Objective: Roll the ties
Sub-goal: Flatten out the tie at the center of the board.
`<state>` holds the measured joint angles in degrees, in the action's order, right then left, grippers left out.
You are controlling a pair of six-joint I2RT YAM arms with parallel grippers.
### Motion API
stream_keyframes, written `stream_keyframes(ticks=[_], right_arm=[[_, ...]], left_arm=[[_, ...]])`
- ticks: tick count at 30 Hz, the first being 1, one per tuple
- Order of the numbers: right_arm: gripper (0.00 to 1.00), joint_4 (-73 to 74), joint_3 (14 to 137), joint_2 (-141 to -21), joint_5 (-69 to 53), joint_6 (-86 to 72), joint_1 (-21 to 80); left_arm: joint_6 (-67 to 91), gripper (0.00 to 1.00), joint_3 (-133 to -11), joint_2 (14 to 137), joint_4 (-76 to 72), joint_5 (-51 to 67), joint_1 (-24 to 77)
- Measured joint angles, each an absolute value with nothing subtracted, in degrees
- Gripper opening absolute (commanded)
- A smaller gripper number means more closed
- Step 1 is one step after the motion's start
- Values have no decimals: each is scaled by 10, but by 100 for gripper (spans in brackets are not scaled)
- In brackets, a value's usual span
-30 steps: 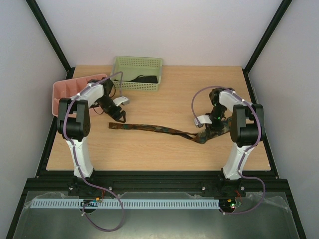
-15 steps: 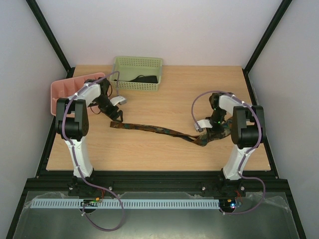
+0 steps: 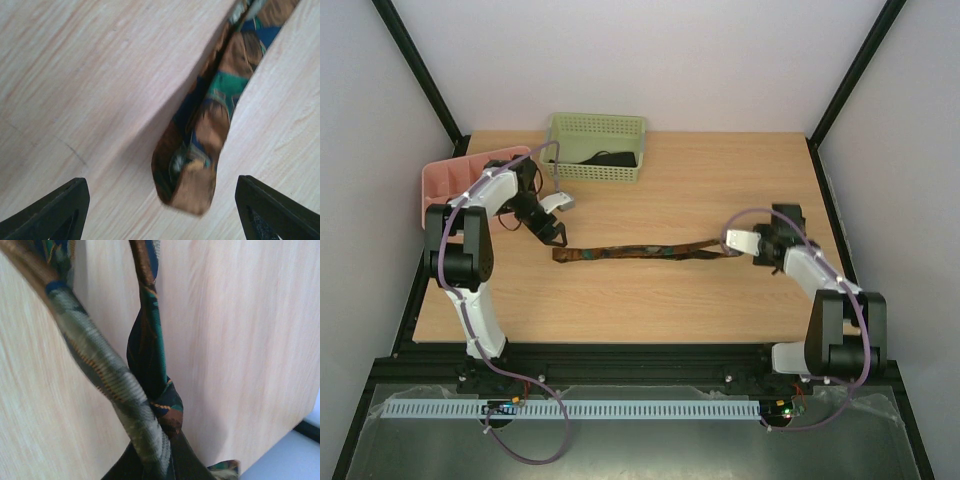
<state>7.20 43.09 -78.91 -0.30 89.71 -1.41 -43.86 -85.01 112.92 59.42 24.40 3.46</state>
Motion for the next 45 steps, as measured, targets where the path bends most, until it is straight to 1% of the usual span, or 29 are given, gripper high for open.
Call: stream_keyframes(ticks=[4, 7, 9, 13, 18, 22, 27, 29, 30, 35, 38, 42, 45], right_arm=[[1, -95, 267, -751, -5, 907, -67], [1, -186, 202, -747, -4, 907, -70], [1, -224, 191, -747, -3, 904, -70], [1, -271, 184, -747, -3, 896, -71], [2, -313, 176, -761, -3, 895, -73], [2, -330, 172, -770, -3, 896, -74], [1, -344, 172, -770, -3, 895, -74], [1, -347, 172, -770, -3, 895, -74], [1, -347, 172, -770, -2, 895, -74], [1, -346, 172, -769, 1, 893, -74], [1, -345, 172, -768, 3, 889, -74], [1, -336, 174, -754, -2, 882, -74], [1, -333, 174, -742, -18, 883, -74]], left_arm=[[-451, 82, -824, 1109, 592, 255, 37], [-460, 82, -804, 1102, 585, 252, 47], [-467, 82, -789, 1100, 578, 245, 56], [-485, 85, -763, 1084, 552, 240, 77], [-537, 88, -695, 1008, 478, 255, 84], [-572, 87, -643, 971, 417, 256, 89], [-593, 81, -628, 993, 371, 251, 101], [-597, 77, -622, 1003, 353, 243, 108], [-599, 73, -617, 1007, 345, 237, 111], [-610, 45, -589, 1018, 314, 187, 128], [-620, 31, -583, 1017, 309, 159, 132], [-644, 23, -574, 1002, 318, 129, 120], [-677, 22, -564, 983, 346, 105, 98]])
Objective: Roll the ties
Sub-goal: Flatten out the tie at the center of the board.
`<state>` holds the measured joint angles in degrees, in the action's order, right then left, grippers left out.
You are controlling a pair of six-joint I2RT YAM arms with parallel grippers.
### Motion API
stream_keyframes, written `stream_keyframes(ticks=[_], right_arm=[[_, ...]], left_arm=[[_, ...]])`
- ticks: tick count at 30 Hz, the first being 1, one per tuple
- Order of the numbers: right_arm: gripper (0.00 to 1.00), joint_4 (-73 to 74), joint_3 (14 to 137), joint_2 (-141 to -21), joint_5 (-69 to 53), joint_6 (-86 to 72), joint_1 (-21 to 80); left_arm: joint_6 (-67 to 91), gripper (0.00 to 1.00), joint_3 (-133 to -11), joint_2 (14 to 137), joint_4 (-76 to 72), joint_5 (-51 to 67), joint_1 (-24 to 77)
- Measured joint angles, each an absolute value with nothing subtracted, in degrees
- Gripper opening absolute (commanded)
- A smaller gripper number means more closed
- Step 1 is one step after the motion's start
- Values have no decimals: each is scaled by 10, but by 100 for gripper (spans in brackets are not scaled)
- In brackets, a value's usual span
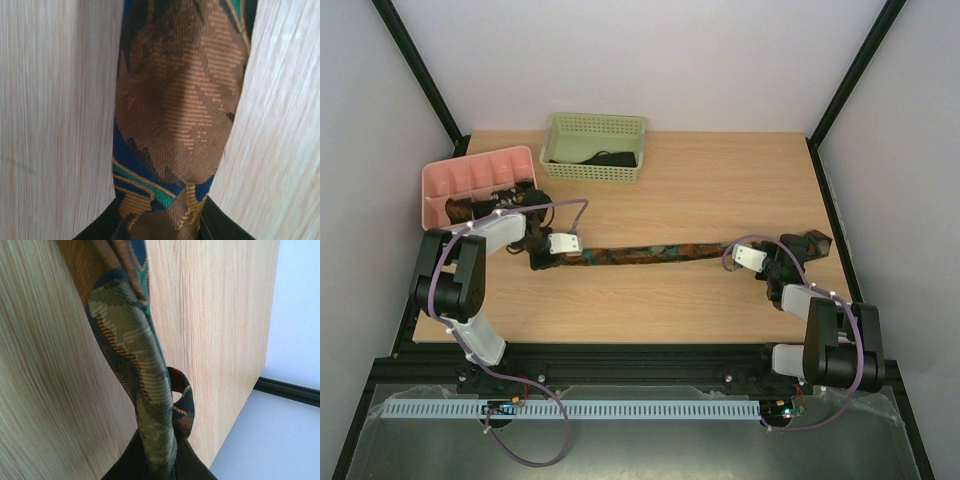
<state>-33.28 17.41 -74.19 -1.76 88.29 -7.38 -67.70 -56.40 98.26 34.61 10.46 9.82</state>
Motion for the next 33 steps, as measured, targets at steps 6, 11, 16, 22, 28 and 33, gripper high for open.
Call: stream_keyframes(ticks=[6, 11, 16, 22, 28, 33], right_arm=[[64, -317, 171, -741, -27, 882, -66], [99, -226, 184, -699, -56, 893, -64], [99, -53, 252, -670, -65, 880, -70], [95, 227, 482, -703, -90, 854, -123], [68, 416, 727, -875, -134, 718, -131], [63, 470, 925, -1104, -80, 507, -128]], left_arm=[[-713, 42, -564, 970, 390, 79, 74], [-699, 70, -571, 970, 418, 78, 77], [-687, 78, -589, 961, 448, 94, 81], [-675, 78, -638, 943, 508, 134, 80], [-630, 77, -687, 952, 509, 170, 84], [-572, 77, -696, 984, 474, 168, 109]])
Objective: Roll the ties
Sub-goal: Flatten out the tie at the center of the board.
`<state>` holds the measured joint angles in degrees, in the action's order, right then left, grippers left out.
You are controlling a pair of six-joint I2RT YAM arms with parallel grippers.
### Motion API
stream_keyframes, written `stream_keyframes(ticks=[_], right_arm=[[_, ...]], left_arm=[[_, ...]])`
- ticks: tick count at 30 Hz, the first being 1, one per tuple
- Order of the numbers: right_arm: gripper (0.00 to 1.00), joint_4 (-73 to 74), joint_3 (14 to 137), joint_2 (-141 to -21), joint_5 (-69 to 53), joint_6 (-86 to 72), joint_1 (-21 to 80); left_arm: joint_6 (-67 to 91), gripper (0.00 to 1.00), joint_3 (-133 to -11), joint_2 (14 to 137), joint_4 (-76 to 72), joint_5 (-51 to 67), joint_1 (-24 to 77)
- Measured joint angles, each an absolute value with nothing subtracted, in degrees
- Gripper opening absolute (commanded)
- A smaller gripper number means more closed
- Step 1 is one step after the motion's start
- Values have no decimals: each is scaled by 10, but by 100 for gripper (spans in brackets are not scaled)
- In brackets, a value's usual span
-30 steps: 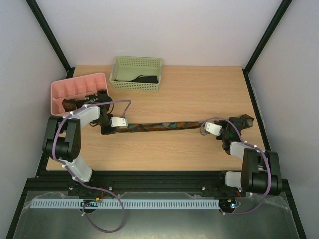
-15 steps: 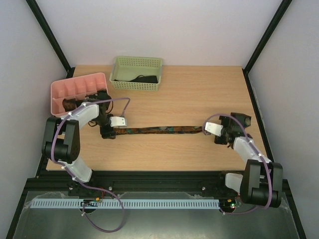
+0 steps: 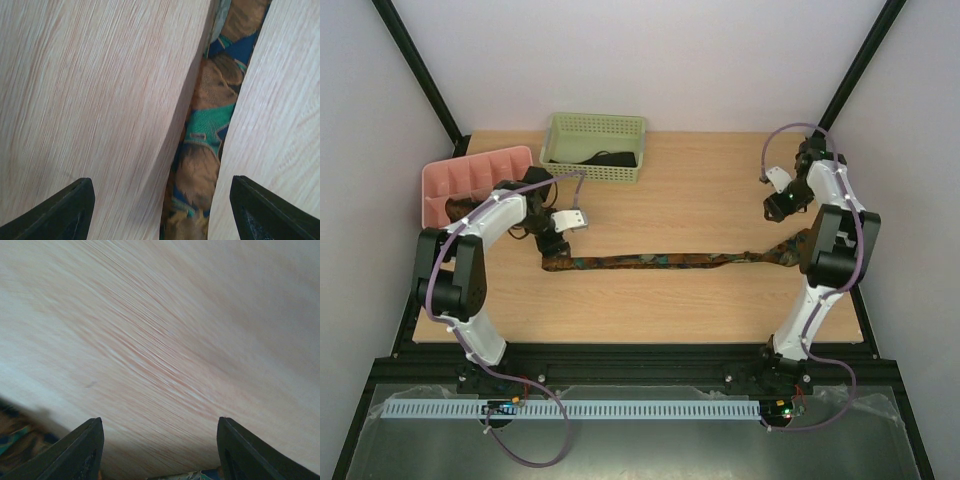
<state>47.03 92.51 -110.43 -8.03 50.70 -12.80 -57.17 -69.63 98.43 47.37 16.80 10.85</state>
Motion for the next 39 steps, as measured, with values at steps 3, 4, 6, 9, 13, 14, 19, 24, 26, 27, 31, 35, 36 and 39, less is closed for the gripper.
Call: stream_keyframes(ticks=[3, 4, 6, 9, 13, 14, 19, 24, 26, 27, 31, 35, 36, 39], right_arm=[[64, 480, 954, -1171, -16, 403, -130], [64, 483, 955, -1181, 6, 371, -131], [64, 486, 956, -1189, 39, 318, -135], [65, 484, 960, -1189, 85, 234, -146], [60, 482, 960, -1190, 128, 132, -155], [60, 482, 960, -1191, 140, 109, -155], [58, 488, 980, -1237, 157, 9, -161], [39, 494, 988, -1265, 132, -39, -167], [18, 494, 990, -1267, 119, -51, -169], [9, 494, 992, -1269, 106, -59, -169], [1, 494, 999, -1272, 73, -63, -172], [1, 474, 995, -1258, -9, -68, -185], [1, 459, 983, -1244, -39, -68, -191], [2, 422, 938, -1178, -132, -64, -221]], left_arm=[[-539, 77, -696, 999, 451, 161, 132], [-531, 77, -696, 1002, 446, 159, 137], [-513, 77, -695, 1009, 430, 156, 149], [-493, 77, -690, 1014, 410, 154, 158], [-475, 78, -683, 1014, 394, 154, 159], [-473, 78, -682, 1014, 392, 154, 159], [-471, 78, -677, 1014, 388, 154, 159], [-471, 78, -676, 1014, 387, 149, 159], [-471, 78, -675, 1014, 387, 146, 159], [-471, 78, -674, 1014, 387, 144, 159], [-472, 78, -674, 1014, 388, 133, 158], [-472, 78, -674, 1014, 389, 126, 155], [-472, 79, -674, 1014, 389, 125, 154], [-472, 79, -674, 1014, 390, 124, 148]])
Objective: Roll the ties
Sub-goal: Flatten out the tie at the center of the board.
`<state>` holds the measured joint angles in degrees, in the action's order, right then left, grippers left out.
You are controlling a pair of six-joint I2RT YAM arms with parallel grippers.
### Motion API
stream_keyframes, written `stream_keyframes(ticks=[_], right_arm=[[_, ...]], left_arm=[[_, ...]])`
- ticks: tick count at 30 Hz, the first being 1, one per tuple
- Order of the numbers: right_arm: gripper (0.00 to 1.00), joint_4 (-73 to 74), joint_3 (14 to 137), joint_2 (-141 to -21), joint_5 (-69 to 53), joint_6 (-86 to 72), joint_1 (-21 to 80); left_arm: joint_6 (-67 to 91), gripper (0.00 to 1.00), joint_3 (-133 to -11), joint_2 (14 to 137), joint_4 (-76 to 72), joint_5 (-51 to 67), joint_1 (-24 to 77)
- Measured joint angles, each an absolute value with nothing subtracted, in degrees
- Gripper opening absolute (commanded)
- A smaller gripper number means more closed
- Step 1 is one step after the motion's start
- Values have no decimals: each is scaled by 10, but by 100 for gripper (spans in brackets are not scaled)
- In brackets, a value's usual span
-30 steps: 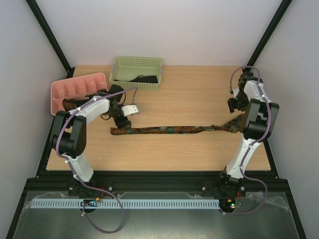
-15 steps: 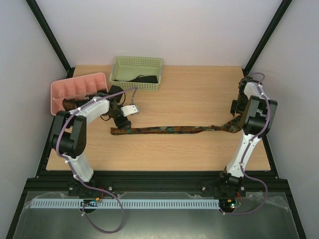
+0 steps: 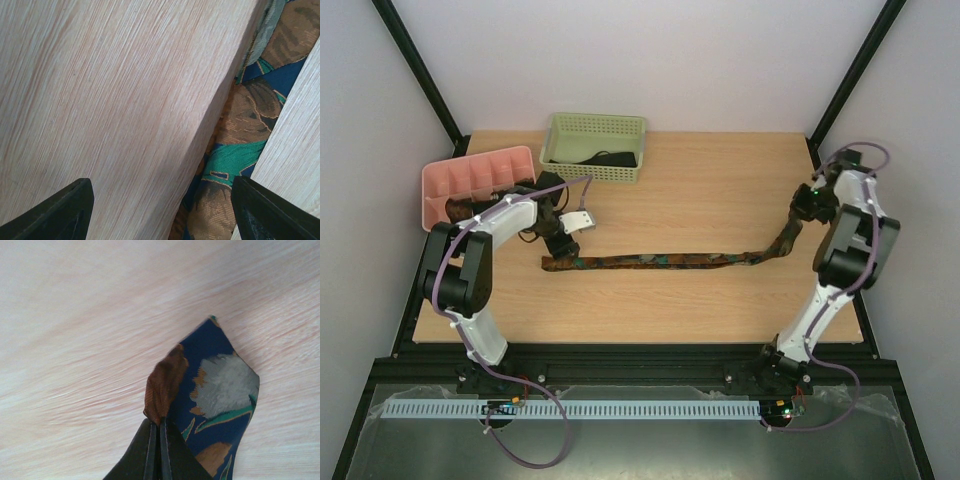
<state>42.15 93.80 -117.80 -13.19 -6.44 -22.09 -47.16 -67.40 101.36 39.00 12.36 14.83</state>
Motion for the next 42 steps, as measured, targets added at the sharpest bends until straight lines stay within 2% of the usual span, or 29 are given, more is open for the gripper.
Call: stream_keyframes(ticks=[7, 10, 13, 17, 25, 34, 35, 40, 42], right_arm=[[1, 360, 806, -1022, -430, 22, -374], [1, 379, 768, -1029, -494, 105, -434], [2, 456, 771, -1090, -534, 222, -449], [1, 507, 767, -1159, -538, 303, -440], [1, 497, 752, -1134, -448, 333, -442], [1, 520, 784, -1133, -441, 355, -428], [1, 520, 788, -1133, -443, 355, -422], [1, 517, 805, -1133, -458, 348, -372], [1, 521, 822, -1133, -467, 344, -352]], left_arm=[[-474, 78, -674, 1014, 395, 124, 138], [-475, 78, -674, 1014, 397, 124, 136], [-476, 78, -674, 1014, 398, 124, 135], [-475, 78, -674, 1015, 399, 124, 135], [-488, 79, -674, 1015, 403, 150, 140], [-512, 78, -672, 1063, 407, 156, 154], [-517, 76, -672, 1068, 410, 156, 154], [-540, 47, -664, 1068, 404, 147, 151], [-545, 39, -656, 1063, 394, 139, 146]])
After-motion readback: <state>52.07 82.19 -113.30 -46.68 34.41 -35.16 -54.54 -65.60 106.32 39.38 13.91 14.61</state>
